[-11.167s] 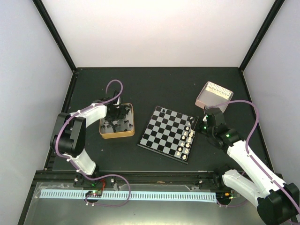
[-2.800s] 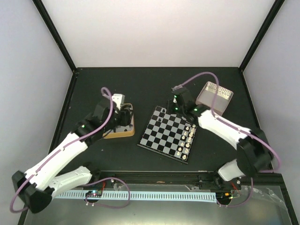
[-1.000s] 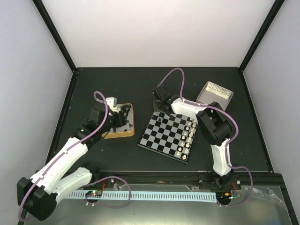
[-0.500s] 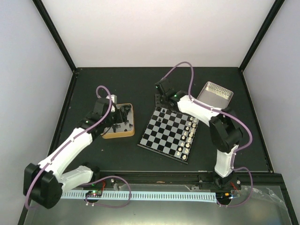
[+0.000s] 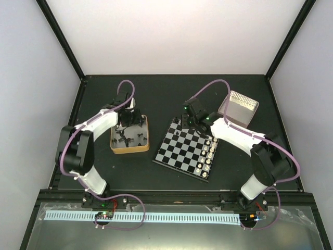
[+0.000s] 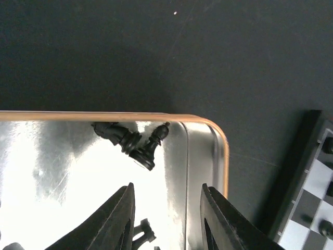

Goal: Set up the chess pieces on the board
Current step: Pick up the chess piece from the storage box.

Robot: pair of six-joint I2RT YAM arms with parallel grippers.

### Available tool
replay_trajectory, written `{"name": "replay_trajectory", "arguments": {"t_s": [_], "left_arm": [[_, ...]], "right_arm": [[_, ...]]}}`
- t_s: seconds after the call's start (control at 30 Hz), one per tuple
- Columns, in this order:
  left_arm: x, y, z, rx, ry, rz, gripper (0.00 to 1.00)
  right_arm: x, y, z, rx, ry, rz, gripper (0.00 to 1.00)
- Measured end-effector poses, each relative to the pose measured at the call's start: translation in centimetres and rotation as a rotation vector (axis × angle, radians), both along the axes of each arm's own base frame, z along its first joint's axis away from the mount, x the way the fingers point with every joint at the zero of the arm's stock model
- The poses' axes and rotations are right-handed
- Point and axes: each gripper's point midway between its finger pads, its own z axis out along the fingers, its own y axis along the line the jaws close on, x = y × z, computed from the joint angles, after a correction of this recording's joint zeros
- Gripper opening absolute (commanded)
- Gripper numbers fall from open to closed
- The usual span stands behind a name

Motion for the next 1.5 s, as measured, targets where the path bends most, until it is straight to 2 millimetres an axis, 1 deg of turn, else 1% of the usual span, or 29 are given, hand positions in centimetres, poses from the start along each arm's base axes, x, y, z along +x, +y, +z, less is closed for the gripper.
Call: {"name": "replay_trajectory", "arguments": {"t_s": [0.07, 0.17, 0.27, 0.4, 0.73, 0.8, 1.0, 1.13, 1.2, 1.33, 1.4, 1.5], "left_arm": [[0.5, -0.2, -1.1, -0.005, 0.036, -0.003, 0.36], [1.0, -0.2, -2.5, 0.000, 0.077, 0.001, 0.33], [0.9, -0.1, -3.3, 0.005, 0.109, 0.011, 0.31], [0.9, 0.3, -4.5, 0.009, 0.143, 0.026, 0.28], [1.1, 1.2, -6.0, -0.013, 0.189, 0.054, 0.27], [1.1, 1.2, -6.3, -0.025, 0.200, 0.053, 0.24], [1.3, 1.2, -6.1, -0.048, 0.196, 0.048, 0.08], [1.4, 1.0, -5.9, -0.057, 0.187, 0.037, 0.06], [1.1, 1.0, -5.9, -0.064, 0.185, 0.033, 0.06], [-0.9, 1.0, -5.7, -0.080, 0.195, 0.025, 0.05], [-2.1, 1.0, -5.3, -0.090, 0.193, 0.021, 0.05], [-3.4, 0.9, -4.2, -0.115, 0.171, 0.009, 0.05]], "right_arm": [[-0.9, -0.5, -1.0, -0.006, 0.026, 0.001, 0.37], [-1.7, -1.0, -1.4, -0.005, 0.041, 0.000, 0.36], [-2.1, -1.3, -0.9, 0.009, 0.035, -0.004, 0.36], [-2.1, -1.2, 0.2, 0.033, 0.013, -0.006, 0.36], [-2.1, -1.3, 0.5, 0.036, 0.009, -0.007, 0.35], [-2.1, -1.3, 0.5, 0.037, 0.007, -0.007, 0.35], [-2.2, -1.3, 0.7, 0.041, 0.005, -0.009, 0.35], [-2.2, -1.3, 0.8, 0.043, 0.005, -0.010, 0.35], [-2.3, -1.3, 0.8, 0.046, 0.009, -0.009, 0.35], [-2.6, -0.5, 0.8, 0.082, 0.027, 0.021, 0.35], [-3.0, 0.4, 0.9, 0.122, 0.042, 0.056, 0.35], [-3.8, 2.2, 1.2, 0.209, 0.073, 0.129, 0.36]]}}
